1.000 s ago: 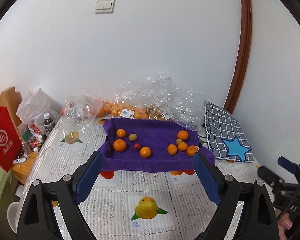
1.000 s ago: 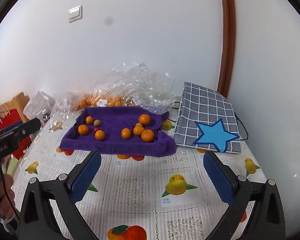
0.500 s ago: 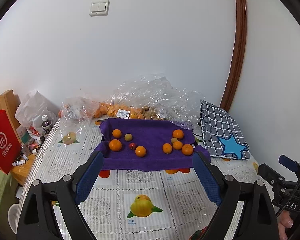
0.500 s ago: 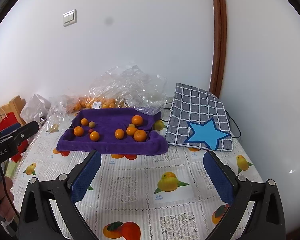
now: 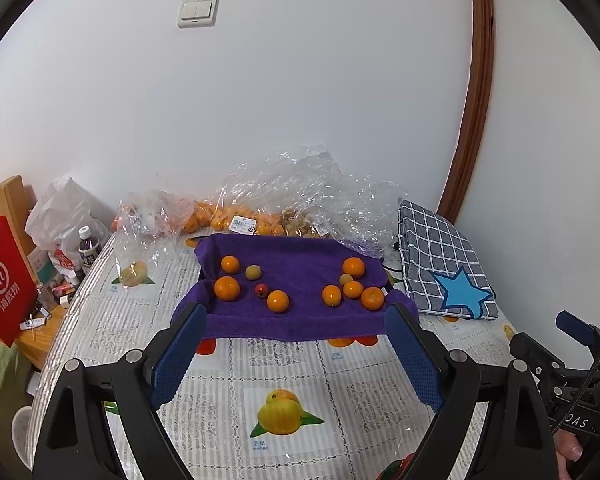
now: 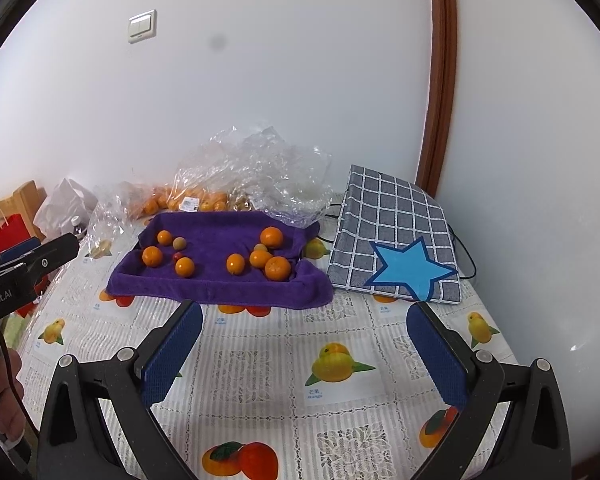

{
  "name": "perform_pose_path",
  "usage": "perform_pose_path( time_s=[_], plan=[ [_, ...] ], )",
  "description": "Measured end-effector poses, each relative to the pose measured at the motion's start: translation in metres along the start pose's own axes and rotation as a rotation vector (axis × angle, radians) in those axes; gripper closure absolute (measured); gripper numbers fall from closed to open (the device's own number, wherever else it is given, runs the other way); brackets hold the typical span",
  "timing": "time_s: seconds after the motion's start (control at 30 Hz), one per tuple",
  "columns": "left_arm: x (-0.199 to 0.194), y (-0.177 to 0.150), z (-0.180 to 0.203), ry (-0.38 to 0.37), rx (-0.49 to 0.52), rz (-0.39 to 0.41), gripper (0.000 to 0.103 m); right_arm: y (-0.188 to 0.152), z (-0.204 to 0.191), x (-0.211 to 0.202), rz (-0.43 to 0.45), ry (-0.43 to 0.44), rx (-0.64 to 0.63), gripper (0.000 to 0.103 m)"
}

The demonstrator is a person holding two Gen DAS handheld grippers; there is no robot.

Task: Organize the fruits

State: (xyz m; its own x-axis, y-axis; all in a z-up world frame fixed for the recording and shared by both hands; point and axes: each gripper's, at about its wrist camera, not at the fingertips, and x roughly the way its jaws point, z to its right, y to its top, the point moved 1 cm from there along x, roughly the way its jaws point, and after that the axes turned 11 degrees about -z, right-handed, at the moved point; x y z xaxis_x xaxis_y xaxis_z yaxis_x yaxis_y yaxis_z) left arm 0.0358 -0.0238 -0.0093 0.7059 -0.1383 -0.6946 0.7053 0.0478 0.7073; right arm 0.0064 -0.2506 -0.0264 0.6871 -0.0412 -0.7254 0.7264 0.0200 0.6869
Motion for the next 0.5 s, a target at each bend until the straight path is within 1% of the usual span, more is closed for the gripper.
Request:
perform_pose_path(
  time_s=[0.13,0.5],
  plan=[
    [0.0014,-0.0008,-0.0027,-0.008,-0.006,-0.007,0.013,0.0020,-0.0003,0.0013,0.004,-0.008,-0.005,0.002],
    [0.0014,-0.0027,-0.0007,0.006,0.000,-0.002,0.012,0.0012,-0.0025,0.0007,0.004,-0.012,-0.018,0.002]
  ],
)
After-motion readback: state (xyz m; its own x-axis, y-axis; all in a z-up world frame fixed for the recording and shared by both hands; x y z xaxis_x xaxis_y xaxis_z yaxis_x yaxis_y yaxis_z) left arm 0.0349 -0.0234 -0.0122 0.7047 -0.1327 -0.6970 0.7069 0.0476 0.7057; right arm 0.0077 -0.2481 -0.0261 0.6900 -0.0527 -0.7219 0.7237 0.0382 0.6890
